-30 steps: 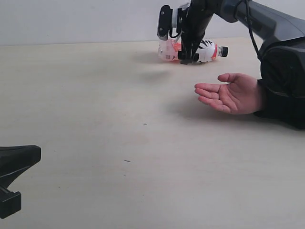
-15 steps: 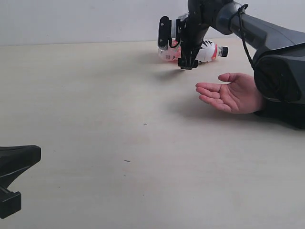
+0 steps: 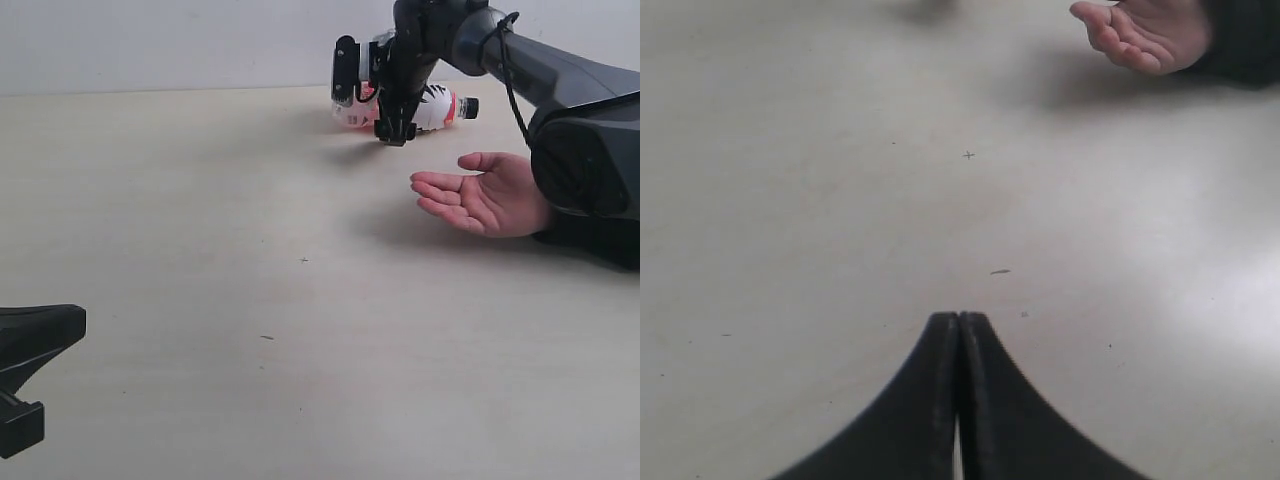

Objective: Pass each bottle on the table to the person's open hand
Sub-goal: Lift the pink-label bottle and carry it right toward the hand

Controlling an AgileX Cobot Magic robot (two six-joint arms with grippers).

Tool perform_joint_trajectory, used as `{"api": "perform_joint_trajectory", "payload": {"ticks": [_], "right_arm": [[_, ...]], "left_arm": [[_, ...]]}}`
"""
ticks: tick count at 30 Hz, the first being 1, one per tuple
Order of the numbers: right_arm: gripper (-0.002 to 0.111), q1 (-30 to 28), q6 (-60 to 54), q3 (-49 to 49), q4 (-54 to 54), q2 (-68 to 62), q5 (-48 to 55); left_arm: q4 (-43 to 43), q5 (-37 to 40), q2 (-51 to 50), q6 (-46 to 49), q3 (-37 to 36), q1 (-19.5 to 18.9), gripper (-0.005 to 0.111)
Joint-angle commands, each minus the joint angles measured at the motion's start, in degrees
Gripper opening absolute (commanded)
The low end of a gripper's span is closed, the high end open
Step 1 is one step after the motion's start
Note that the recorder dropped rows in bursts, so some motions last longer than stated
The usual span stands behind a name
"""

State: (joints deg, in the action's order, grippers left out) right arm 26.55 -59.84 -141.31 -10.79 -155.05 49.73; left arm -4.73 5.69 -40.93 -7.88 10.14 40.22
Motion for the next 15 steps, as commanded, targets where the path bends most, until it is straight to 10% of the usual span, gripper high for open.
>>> {"api": "perform_joint_trajectory", "payload": {"ticks": [1, 15], "right_arm": [[0.089, 0.1, 0.9, -0.3, -0.4, -0.3, -1.5], [0.053, 0.1, 3.5, -0.3, -0.5, -0.3, -4.2]], "left_arm": [[-0.3, -0.6, 0.2, 0.2, -0.2, 0.0, 0.000], [-0.3, -0.6, 0.2, 0.2, -0.2, 0.0, 0.000]]}}
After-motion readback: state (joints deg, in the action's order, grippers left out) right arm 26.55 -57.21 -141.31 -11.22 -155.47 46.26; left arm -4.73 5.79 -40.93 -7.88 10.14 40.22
